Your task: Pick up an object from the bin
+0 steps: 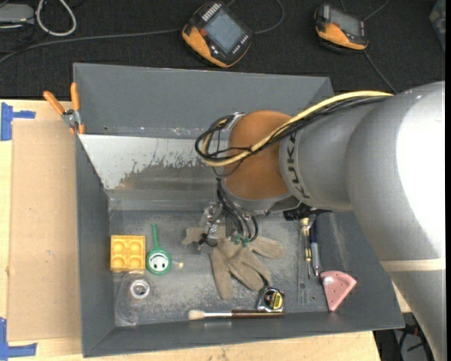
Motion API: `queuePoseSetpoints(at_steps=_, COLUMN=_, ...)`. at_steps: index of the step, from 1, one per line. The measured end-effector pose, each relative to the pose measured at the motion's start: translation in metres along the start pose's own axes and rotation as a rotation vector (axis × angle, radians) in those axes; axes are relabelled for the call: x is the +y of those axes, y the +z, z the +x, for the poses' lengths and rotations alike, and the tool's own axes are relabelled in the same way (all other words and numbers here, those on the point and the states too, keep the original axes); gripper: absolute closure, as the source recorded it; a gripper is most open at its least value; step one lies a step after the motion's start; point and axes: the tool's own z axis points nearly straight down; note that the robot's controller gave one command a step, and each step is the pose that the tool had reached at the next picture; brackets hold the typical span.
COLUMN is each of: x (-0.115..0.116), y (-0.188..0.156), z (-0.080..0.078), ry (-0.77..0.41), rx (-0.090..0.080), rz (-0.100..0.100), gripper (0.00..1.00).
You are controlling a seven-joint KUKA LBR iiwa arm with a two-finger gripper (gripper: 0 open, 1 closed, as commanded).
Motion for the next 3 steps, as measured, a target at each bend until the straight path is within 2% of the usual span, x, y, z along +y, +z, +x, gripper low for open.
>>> queuePoseSetpoints(at_steps=1, x=0.0, y=-0.002, z=0.0, ry=0.0, rx=0.001, rz=0.0, gripper=1.0)
queuePoseSetpoints(at_steps=3, x=-0.001, y=-0.04, z=0.002, ry=0.001, rx=0.006, rz=0.001, gripper=1.0)
